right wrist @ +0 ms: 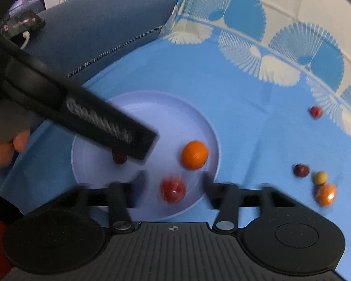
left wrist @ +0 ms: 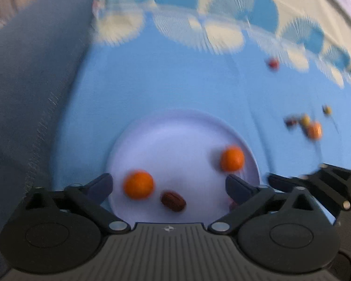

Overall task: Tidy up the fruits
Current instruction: 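Open both tools to release the date and red fruit onto the plate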

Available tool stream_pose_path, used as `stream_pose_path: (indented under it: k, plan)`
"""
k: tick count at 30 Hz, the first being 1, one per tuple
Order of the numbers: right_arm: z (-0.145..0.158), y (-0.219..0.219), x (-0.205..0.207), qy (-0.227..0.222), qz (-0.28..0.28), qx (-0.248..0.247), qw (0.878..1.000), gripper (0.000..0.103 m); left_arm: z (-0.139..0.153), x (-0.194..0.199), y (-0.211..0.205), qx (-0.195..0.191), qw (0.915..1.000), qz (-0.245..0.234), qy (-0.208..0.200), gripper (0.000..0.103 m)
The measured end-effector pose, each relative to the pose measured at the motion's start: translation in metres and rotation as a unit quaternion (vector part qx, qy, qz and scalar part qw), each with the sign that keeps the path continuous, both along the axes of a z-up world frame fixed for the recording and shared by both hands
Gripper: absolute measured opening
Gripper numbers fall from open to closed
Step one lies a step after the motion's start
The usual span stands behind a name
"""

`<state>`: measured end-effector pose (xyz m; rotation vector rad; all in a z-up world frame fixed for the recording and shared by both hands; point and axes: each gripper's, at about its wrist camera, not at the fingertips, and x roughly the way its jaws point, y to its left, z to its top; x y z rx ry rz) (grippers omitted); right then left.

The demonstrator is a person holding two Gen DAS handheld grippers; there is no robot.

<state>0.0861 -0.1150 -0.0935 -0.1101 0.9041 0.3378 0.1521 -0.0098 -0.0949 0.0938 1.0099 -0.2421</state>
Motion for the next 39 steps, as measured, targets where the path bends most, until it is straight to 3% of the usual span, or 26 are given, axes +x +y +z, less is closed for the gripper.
stream_pose_path:
  k: [2, 12, 18, 24, 27, 39]
  plan:
    - [0.009, -0.006, -0.008, -0.007, -0.001, 0.004, 1.000, 0.086, 0.013, -0.007, 0.005, -0.004, 0.9998, -0.015, -0.008, 0.103]
    - [0.030, -0.033, -0.094, 0.050, -0.069, 0.062, 0.994, 0.095, 0.030, -0.095, 0.039, 0.028, 0.9992, 0.021, 0.022, 0.103]
    - [0.056, -0.034, -0.126, -0.006, -0.080, 0.049, 0.996, 0.098, 0.043, -0.143, 0.036, 0.040, 0.9992, 0.006, 0.003, 0.103]
    - [0.076, -0.036, -0.156, -0.051, -0.091, 0.041, 0.994, 0.098, 0.068, -0.173, 0.028, 0.044, 0.9975, -0.010, -0.055, 0.103]
    - [0.085, -0.040, -0.170, -0.075, -0.103, 0.043, 0.991, 0.098, 0.076, -0.179, 0.022, 0.050, 0.9966, -0.017, -0.062, 0.103]
    - [0.093, -0.052, -0.195, -0.091, -0.133, 0.052, 0.986, 0.099, 0.088, -0.199, 0.028, 0.032, 0.9971, -0.004, -0.069, 0.103]
